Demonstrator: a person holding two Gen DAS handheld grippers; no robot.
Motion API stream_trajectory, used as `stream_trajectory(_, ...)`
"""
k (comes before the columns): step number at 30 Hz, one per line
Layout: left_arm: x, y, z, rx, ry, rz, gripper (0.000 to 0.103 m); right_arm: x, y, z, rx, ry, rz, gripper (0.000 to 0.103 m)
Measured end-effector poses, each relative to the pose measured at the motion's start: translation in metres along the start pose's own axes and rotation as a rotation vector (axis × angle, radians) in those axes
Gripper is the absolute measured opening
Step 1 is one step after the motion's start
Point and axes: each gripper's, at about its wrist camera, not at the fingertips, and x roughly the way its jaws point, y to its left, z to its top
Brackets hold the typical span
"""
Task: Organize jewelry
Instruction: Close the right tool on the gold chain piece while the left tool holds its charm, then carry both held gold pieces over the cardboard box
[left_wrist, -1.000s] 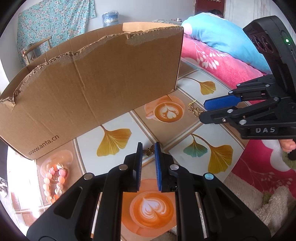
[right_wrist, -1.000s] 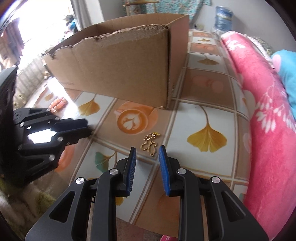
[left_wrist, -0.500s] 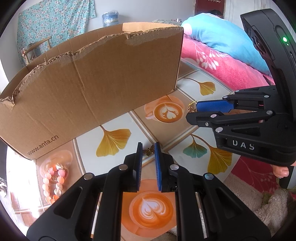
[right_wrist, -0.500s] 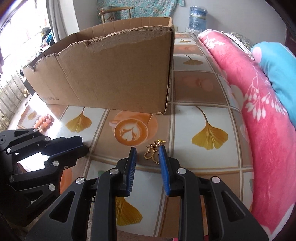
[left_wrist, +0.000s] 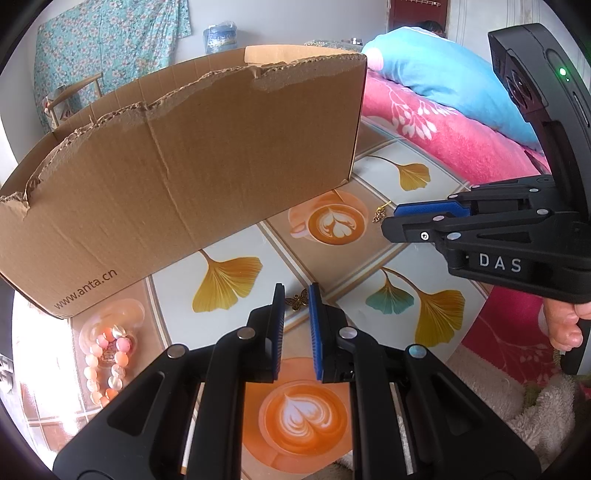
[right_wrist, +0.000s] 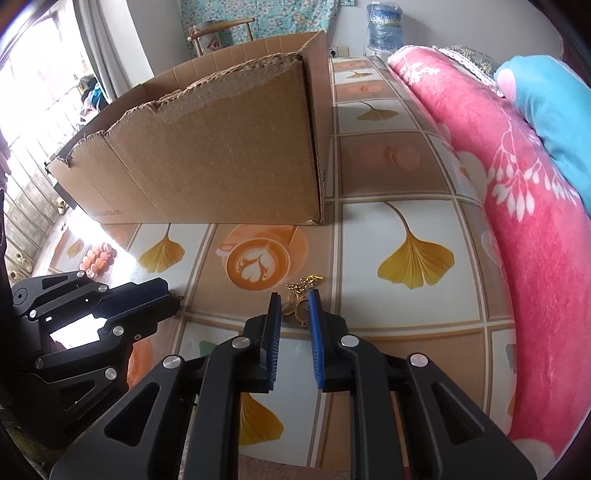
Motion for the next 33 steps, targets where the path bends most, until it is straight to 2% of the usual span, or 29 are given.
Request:
stream_trajectory(11,-0.011,-0.003,0.001,0.018,-0.030,0.003,0.012,-0.011,-0.003,-0.003,-0.003,-0.023,0.014,0.015)
stream_trajectory(17,-0.032,-0.007,0.002,0.030,-0.077,0.018,0.012,-0.036,0.003,-0.004,-0.036,-0.088,0.014,0.015)
stream_trajectory(21,-0.057,-0.008,0.007,0.041,-0.137,0.039,0.012,-0.058,0.009,-0.001,-0.054,-0.152,0.022,0.015)
stream_trajectory(28,-0.110,0.006,0.039,0.061,-0.302,0.109,0.012,-0.107,0.035,0.031,-0.163,-0.334,0.050,0.015)
stream_trajectory(31,-0.119,0.020,0.060,0.058,-0.338,0.136,0.012,-0.114,0.046,0.059,-0.215,-0.397,0.097,0.015)
stream_trajectory(33,-0.116,0.033,0.075,0.037,-0.330,0.116,0.012,-0.108,0.048,0.078,-0.228,-0.391,0.146,0.015)
